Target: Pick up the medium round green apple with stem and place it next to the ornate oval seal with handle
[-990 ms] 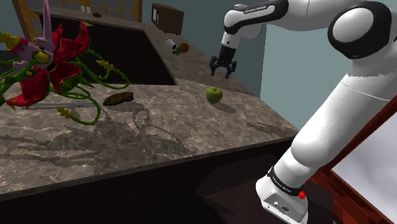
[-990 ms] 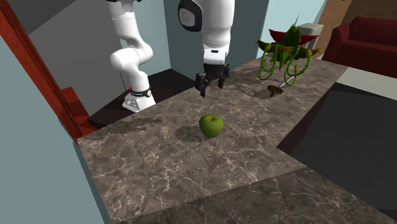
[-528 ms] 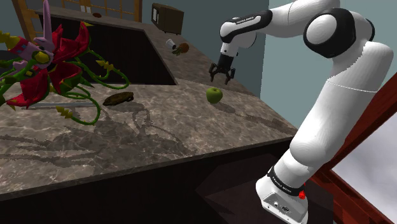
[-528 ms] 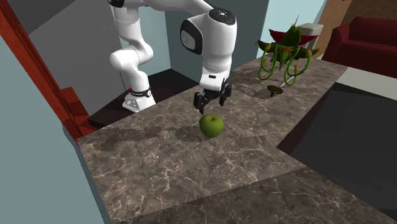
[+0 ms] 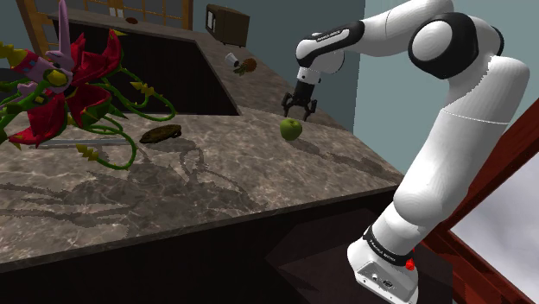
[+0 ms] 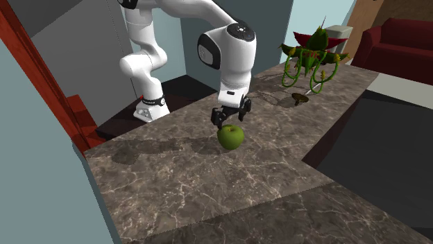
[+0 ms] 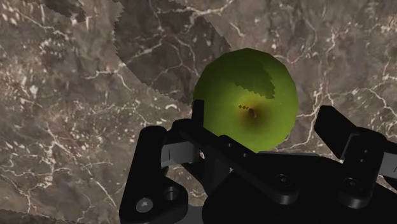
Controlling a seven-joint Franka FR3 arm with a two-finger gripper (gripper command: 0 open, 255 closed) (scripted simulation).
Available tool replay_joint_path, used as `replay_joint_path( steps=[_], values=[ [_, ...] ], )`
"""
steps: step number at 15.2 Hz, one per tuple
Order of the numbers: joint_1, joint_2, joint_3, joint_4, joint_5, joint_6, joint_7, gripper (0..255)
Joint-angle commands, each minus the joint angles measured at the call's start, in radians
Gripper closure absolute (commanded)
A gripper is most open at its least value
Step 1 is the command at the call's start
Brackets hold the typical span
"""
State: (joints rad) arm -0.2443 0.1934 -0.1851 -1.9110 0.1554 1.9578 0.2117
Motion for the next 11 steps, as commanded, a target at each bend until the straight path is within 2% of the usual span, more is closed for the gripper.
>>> replay_joint_path(
  steps=[1, 4, 5, 11],
  values=[
    [0.0, -0.001, 0.0, -0.002, 0.0, 0.002, 0.0, 0],
    [0.0, -0.001, 0.0, -0.002, 0.0, 0.001, 0.0, 0],
    [0.0, -0.001, 0.0, -0.002, 0.0, 0.001, 0.0, 255],
    [0.0, -0.001, 0.0, -0.002, 0.0, 0.001, 0.0, 255]
  ],
)
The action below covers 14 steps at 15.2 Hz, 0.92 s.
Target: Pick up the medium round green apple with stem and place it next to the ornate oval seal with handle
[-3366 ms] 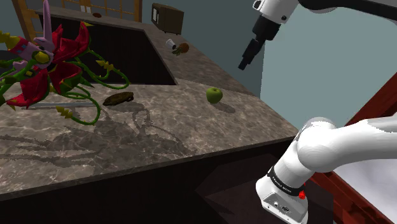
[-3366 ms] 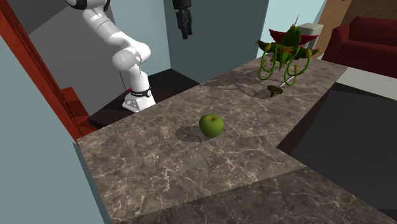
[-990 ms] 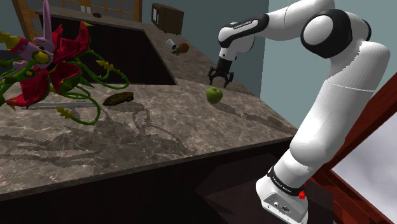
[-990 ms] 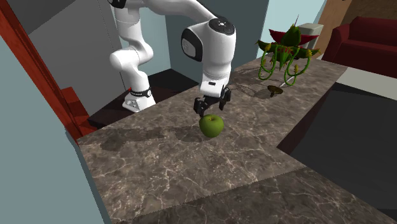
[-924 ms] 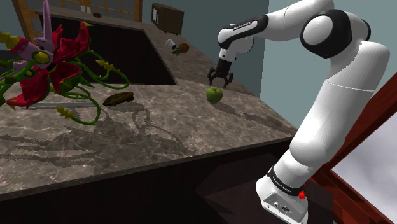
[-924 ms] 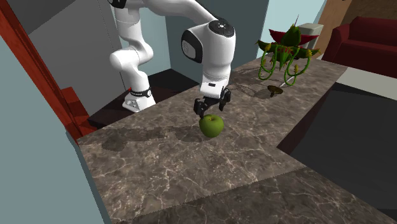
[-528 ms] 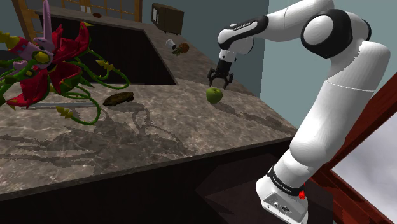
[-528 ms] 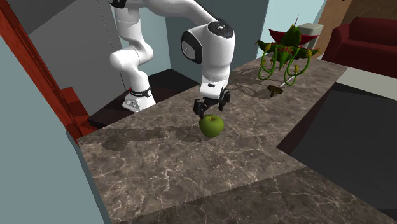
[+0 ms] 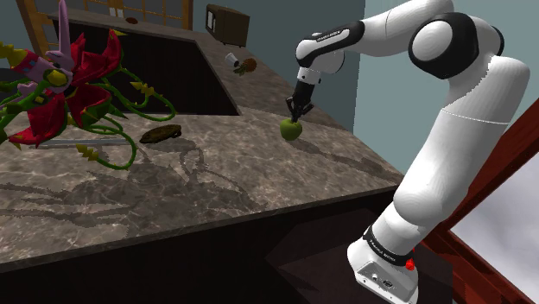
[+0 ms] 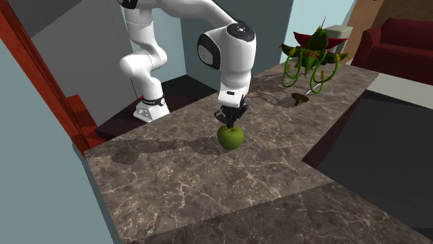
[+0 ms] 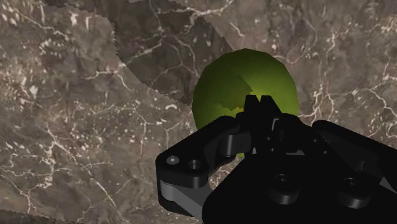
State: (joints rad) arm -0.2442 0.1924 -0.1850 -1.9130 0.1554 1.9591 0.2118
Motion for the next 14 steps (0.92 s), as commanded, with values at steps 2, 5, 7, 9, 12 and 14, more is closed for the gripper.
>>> replay_joint_path(
  steps=[2, 5, 7, 9, 12, 14],
  values=[
    [0.0, 0.0, 0.0, 0.0, 0.0, 0.0, 0.0, 255],
    [0.0, -0.01, -0.001, 0.014, -0.004, -0.024, 0.004, 255],
    [0.0, -0.02, -0.001, 0.029, -0.007, -0.048, 0.008, 255],
    [0.0, -0.028, -0.002, 0.046, -0.009, -0.073, 0.012, 255],
    [0.0, -0.039, -0.003, 0.072, -0.013, -0.11, 0.018, 255],
    [0.0, -0.046, -0.003, 0.091, -0.016, -0.135, 0.021, 255]
  ],
)
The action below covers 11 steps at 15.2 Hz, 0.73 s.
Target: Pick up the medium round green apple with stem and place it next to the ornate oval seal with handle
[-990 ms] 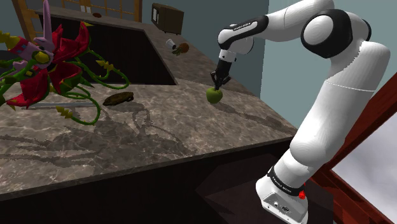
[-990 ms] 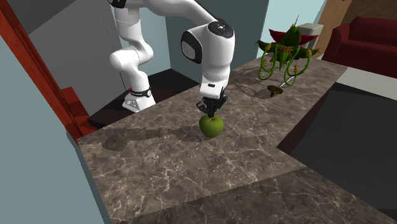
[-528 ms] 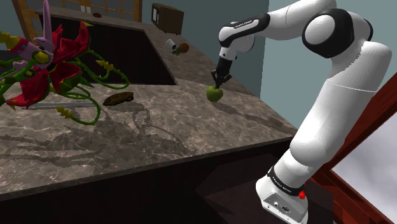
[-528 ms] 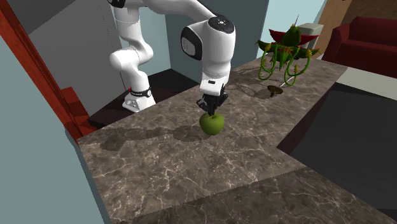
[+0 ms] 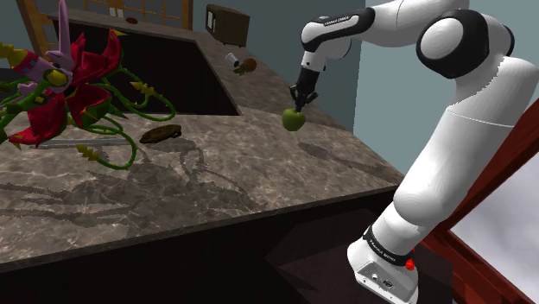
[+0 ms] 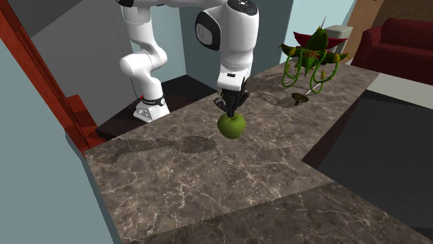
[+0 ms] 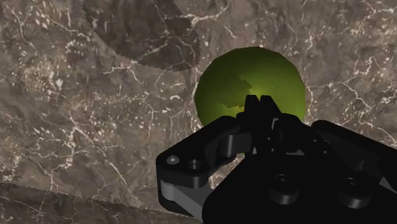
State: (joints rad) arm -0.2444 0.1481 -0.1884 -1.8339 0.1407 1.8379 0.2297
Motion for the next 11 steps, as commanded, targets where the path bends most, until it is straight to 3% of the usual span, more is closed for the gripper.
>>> replay_joint_path(
  steps=[1, 11],
  values=[
    [0.001, -0.005, 0.0, 0.021, -0.002, -0.026, 0.005, 255],
    [-0.001, -0.023, -0.002, 0.132, -0.009, -0.154, 0.02, 255]
  ],
)
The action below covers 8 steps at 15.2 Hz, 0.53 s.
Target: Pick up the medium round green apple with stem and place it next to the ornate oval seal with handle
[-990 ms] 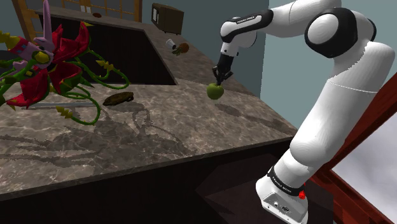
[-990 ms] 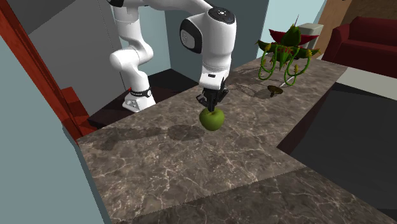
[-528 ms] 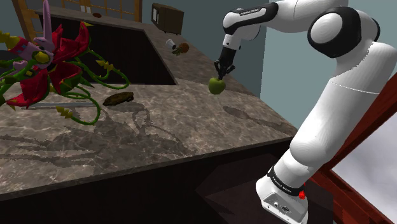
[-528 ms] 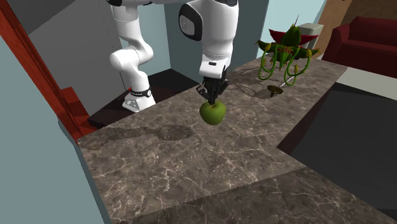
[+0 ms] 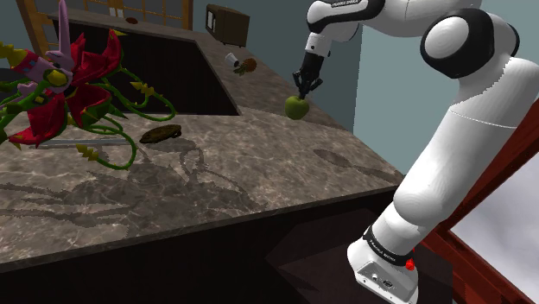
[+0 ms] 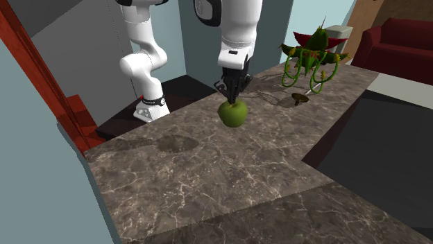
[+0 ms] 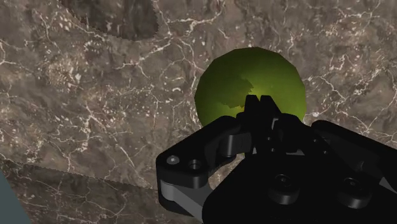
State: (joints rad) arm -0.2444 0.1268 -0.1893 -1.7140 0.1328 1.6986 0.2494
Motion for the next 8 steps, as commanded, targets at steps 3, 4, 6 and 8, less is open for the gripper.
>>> replay_joint_path(
  steps=[3, 4, 6, 8],
  values=[
    [-0.002, -0.003, -0.001, 0.051, -0.002, -0.054, 0.004, 255],
    [-0.002, -0.003, -0.001, 0.065, -0.002, -0.068, 0.006, 255],
    [-0.003, -0.002, -0.002, 0.093, -0.002, -0.095, 0.008, 255],
    [-0.003, 0.0, -0.002, 0.122, -0.002, -0.122, 0.011, 255]
  ],
)
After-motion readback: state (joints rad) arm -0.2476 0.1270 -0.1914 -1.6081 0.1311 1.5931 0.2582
